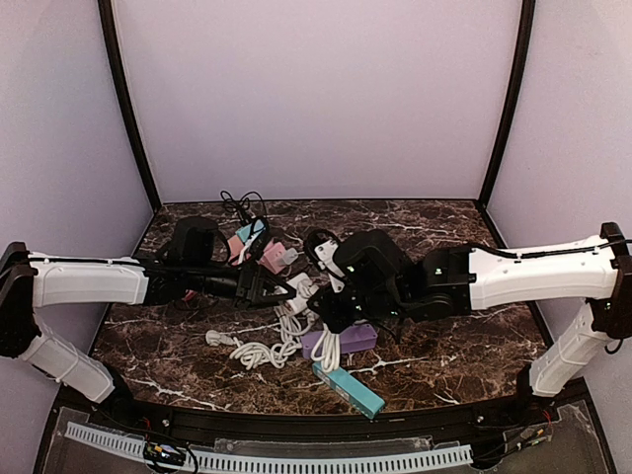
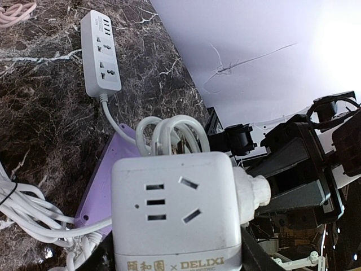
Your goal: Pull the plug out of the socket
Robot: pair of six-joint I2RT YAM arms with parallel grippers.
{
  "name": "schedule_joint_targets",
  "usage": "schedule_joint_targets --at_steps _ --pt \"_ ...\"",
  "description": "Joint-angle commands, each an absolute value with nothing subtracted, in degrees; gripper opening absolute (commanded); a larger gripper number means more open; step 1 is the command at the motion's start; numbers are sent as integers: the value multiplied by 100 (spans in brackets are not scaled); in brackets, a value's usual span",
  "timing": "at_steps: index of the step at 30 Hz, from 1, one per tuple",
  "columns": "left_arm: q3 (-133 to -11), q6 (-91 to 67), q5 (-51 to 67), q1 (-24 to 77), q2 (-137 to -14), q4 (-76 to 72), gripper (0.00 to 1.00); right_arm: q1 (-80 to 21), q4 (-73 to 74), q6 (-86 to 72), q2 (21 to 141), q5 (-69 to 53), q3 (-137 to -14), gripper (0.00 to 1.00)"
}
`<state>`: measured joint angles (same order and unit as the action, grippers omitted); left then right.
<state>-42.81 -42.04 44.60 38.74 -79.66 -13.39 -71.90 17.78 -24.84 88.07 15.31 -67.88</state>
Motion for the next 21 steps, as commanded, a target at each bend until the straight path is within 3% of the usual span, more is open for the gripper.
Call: schedule_joint_targets --at_steps 1,11,21 --pt "-4116 -3994 4303 3627 -7873 -1219 1 -7056 1928 -2948 8565 1837 -7042 0" --pt "-4166 -3173 4838 3638 -7448 -865 1 -6230 1897 -3924 8276 1037 -6604 0" --pt "-4276 -3362 4288 3623 -7494 -472 1 -6465 1218 -3055 8037 991 -6260 0"
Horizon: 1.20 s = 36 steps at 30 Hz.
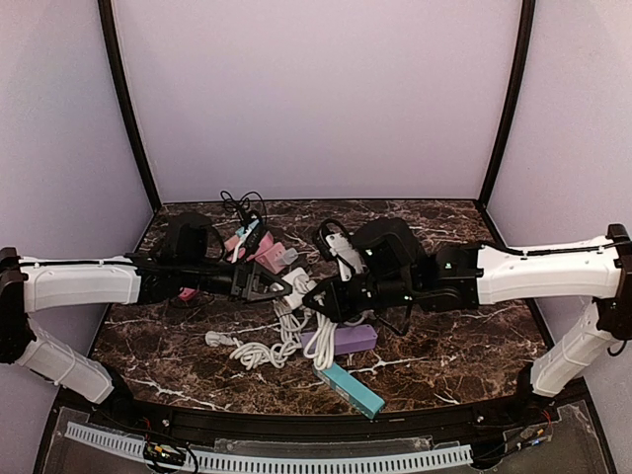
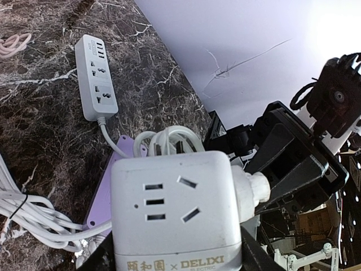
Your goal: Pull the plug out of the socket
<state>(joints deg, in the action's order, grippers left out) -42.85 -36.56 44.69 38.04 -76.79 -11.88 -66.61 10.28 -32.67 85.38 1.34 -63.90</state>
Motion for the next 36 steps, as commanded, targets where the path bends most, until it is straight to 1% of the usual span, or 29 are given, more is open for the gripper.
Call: schedule_joint_targets --at_steps 1,10,18,25,30,36 --pt "-4303 -3460 4231 3622 -7567 -390 1 -6547 1214 -2924 8040 1088 -6278 0" --pt "-4156 -4120 4014 3558 -7849 -613 1 -7372 1085 -2069 8284 1930 -6483 0" --pt "-4035 -4259 3939 3438 -7879 -607 1 -7547 959 -2103 8330 2326 -6545 0" --pt "-3997 -4006 4221 3437 -7714 -807 1 -7203 1341 -2877 8264 2290 -6613 0" --pt "-4149 -3512 4620 3444 -7594 -611 1 -6694 1407 -3611 8152 1785 -6461 0" --pt "-4231 -3024 4673 3445 -7428 -148 1 -6266 1282 -4153 7987 1307 -6152 0"
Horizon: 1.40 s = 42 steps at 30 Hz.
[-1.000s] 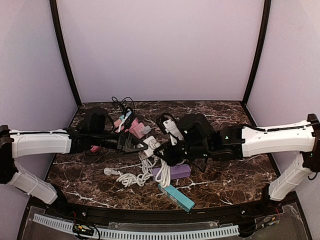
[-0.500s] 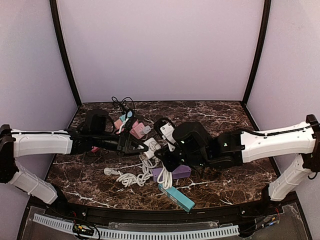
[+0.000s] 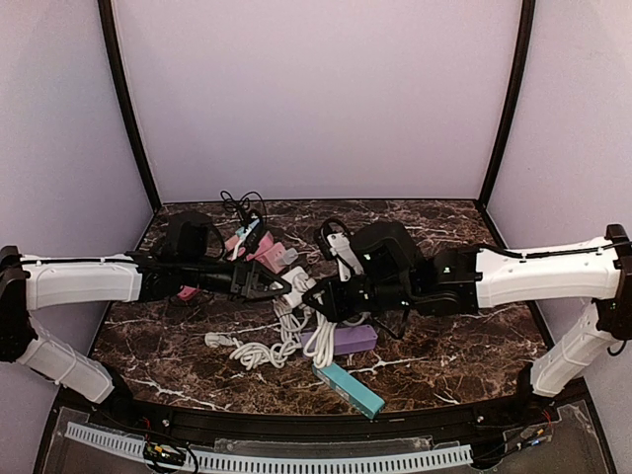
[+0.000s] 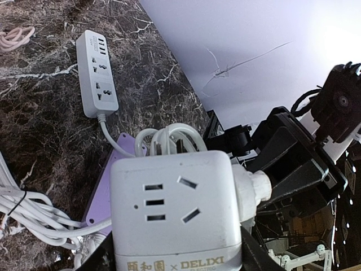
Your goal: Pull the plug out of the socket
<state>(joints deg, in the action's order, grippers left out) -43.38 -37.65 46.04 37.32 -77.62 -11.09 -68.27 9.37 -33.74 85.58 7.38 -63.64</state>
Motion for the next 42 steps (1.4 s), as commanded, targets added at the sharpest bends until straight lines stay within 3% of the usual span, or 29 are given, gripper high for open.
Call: schedule_joint_targets --at_steps 1,7,18,29,42 --pt "-4229 -3006 4665 3445 -7403 -131 1 -6267 1231 -4120 7967 1289 -6111 0" --pt "-4238 -3314 4349 3445 -7438 -71 1 -6387 831 -3523 7850 1200 -5896 0" --pt "-4153 -4036 3980 3375 -7846 -312 1 -7281 1205 -2282 8208 2259 -6402 0" --pt "-4109 -4051 4062 3234 -7940 -409 1 -7623 1581 -2283 8692 2982 -6934 0" --pt "-4197 -3010 4427 3243 -7654 118 1 -6439 1323 -3652 7984 1386 -6330 0"
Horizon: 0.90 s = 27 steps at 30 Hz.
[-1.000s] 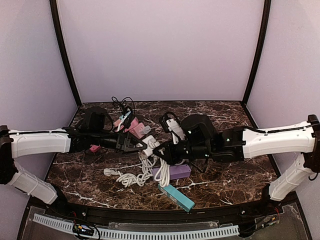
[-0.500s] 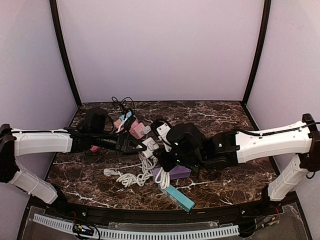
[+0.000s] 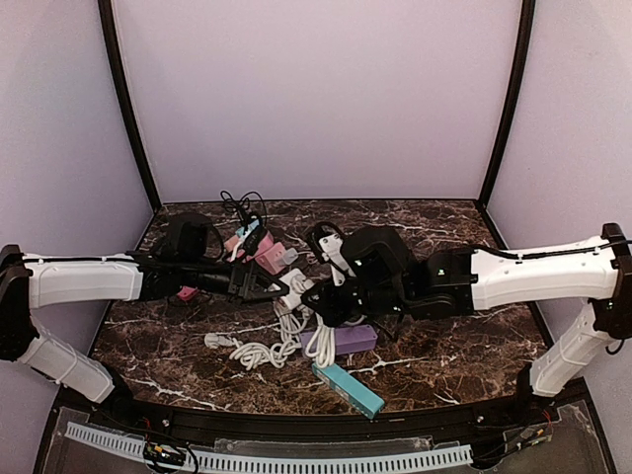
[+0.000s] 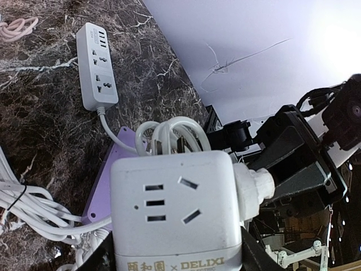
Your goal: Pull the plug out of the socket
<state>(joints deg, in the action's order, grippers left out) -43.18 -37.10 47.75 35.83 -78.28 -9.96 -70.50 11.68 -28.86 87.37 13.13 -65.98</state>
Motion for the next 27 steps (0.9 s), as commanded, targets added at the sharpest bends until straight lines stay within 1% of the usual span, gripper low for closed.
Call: schedule_joint_targets --at_steps 1,5,12,19,27 --pt "-4203 -2951 4420 3243 -7602 204 1 -6341 1235 -3755 7911 1244 -6231 0" --pt "-4166 -2756 4364 3245 -7472 490 1 -6134 901 -3920 7720 926 -5895 0" --pt "-4180 -2993 4048 3243 -7477 599 1 -6217 819 -3546 7778 885 -5914 0" --pt "-4192 -3529 3924 3234 -7705 380 1 -6689 856 -3060 7800 1646 -5988 0" --pt "-4205 -3659 3899 3134 -7938 301 1 -7279 906 -2714 7961 2555 -6055 0"
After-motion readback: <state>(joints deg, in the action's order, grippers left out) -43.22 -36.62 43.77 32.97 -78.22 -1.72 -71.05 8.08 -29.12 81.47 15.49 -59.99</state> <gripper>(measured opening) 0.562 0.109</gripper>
